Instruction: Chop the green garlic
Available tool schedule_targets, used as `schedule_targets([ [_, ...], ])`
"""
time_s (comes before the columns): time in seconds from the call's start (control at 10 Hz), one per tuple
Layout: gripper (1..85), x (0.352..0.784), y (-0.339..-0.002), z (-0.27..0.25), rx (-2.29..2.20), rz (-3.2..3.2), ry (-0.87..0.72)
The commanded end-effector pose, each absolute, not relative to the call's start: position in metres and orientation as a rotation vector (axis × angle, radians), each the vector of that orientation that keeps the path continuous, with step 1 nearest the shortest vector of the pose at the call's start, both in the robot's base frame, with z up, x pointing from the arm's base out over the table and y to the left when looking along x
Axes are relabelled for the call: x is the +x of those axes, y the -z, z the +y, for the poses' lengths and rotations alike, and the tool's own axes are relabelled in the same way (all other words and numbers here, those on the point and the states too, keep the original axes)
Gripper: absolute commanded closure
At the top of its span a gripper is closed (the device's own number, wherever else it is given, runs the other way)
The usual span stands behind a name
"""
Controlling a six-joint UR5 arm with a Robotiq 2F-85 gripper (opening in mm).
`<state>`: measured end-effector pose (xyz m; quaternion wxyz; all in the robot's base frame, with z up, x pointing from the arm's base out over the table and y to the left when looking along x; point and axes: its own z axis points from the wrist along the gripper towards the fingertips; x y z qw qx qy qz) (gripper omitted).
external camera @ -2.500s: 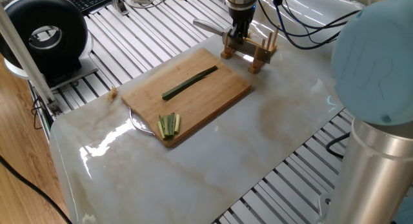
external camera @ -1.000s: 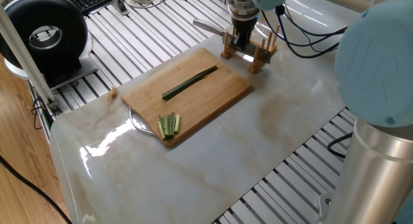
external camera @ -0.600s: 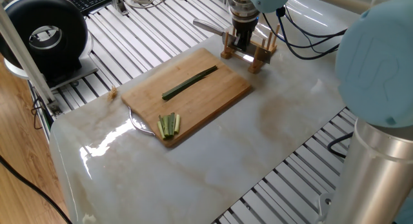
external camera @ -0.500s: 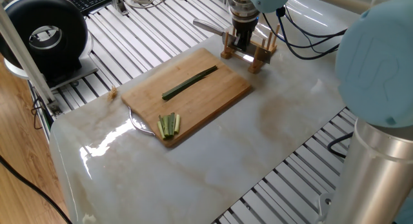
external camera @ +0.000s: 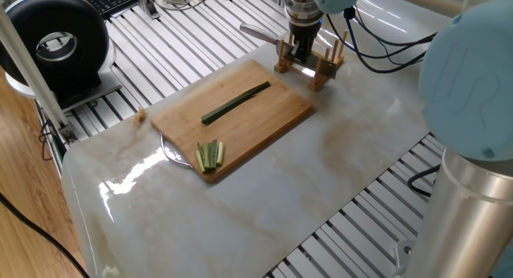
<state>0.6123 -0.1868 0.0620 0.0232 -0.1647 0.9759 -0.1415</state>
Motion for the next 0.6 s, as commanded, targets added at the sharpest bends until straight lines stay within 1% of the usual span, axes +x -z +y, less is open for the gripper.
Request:
schedule_targets([
  [0.0,56.3,0.6169,-0.0646,-0.1841,-0.489,3.026,0.446],
  [0.5,57.0,0.6216,-0.0626,-0.1824,-0.476,3.02,0.448],
])
